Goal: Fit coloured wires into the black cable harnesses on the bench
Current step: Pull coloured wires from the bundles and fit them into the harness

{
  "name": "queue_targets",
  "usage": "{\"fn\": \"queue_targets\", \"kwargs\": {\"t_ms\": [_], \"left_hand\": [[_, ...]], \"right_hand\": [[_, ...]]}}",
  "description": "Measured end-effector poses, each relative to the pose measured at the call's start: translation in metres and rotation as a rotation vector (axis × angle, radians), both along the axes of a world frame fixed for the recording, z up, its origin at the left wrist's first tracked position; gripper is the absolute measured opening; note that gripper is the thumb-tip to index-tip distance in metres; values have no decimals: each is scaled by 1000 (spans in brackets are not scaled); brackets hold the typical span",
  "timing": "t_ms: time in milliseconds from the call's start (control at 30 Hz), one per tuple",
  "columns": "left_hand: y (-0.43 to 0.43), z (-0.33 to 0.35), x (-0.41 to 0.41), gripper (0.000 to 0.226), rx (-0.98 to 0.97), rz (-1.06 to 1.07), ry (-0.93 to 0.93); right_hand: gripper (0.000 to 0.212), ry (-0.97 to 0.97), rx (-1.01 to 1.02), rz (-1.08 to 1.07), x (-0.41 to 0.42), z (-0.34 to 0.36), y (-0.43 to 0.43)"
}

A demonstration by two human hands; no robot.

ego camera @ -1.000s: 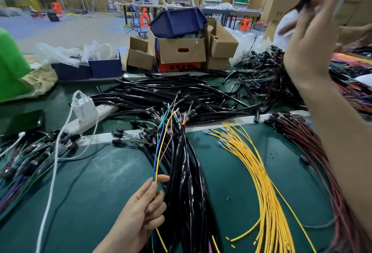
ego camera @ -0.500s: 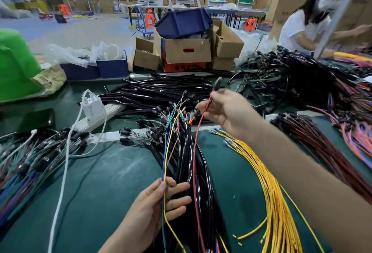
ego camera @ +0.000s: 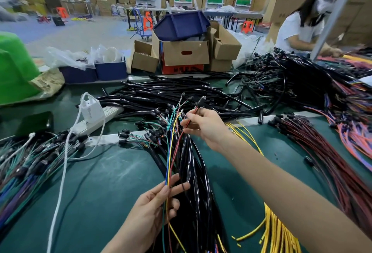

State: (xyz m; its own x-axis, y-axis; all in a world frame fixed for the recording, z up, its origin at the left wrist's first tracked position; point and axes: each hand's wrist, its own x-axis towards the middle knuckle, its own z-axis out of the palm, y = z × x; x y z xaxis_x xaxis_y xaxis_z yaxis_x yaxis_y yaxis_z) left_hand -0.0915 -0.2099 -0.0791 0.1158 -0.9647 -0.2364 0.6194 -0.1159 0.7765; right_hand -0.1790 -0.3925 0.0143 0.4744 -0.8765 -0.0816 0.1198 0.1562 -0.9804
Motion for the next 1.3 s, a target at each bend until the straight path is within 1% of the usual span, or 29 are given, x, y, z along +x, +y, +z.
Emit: {"fn": "queue_targets", "kwargs": {"t_ms": [100,267,367,433,500,533,600,667,733,767,800,867,900,933,967,1033,1067,1167,1233,1300], "left_hand": [[-1,1,-1,39,-11,30,30],[-1,3,0,36,-4,48,102],[0,4,0,35,29,30,104],[1,5,1,34,47,18,115],[2,6,2,33,59,13,127],[2,7,2,30,65,11,121],[4,9,2,25,66,10,95],[5,12,1,22,51,22,89],[5,14,1,22,36,42,102],[5,15,0,23,31,49,114],[5,16,-1,24,27,54,127],[5,16,-2,24,22,67,142],[5,16,-3,24,26,73,138],[4,16,-3,22,35,80,130],[4,16,-3,21,43,87,122],[3,14,-3,20,47,98,111],[3,13,-3,22,46,100,101],[3,10,-5,32,30,99,73],[2,9,-5,36,2,89,82],[2,8,-6,36,-15,80,81]], "right_hand": [[18,-16,-61,1,8,-4,-1],[20,-21,-98,-29,17,-11,-9],[22,-16,-63,-61,20,-13,-17],[22,-60,-8,-77,21,-14,-22],[19,-87,13,-64,23,-15,-27],[16,-71,3,-51,24,-15,-29],[14,32,-33,-29,25,-18,-30],[10,235,-126,-51,21,-19,-29],[18,417,-253,-130,16,-17,-23],[23,479,-289,-125,12,-13,-17],[29,534,-286,-42,7,-11,-8],[42,611,-177,317,0,-11,18],[44,599,-120,497,-2,-15,32],[41,552,-83,622,-3,-21,46],[35,495,-58,676,-3,-28,58],[22,402,-16,659,-4,-36,73],[20,364,7,650,-4,-36,75],[27,257,16,618,-7,-25,70],[27,178,19,555,-9,-15,60],[25,140,34,520,-11,-9,54]]}}
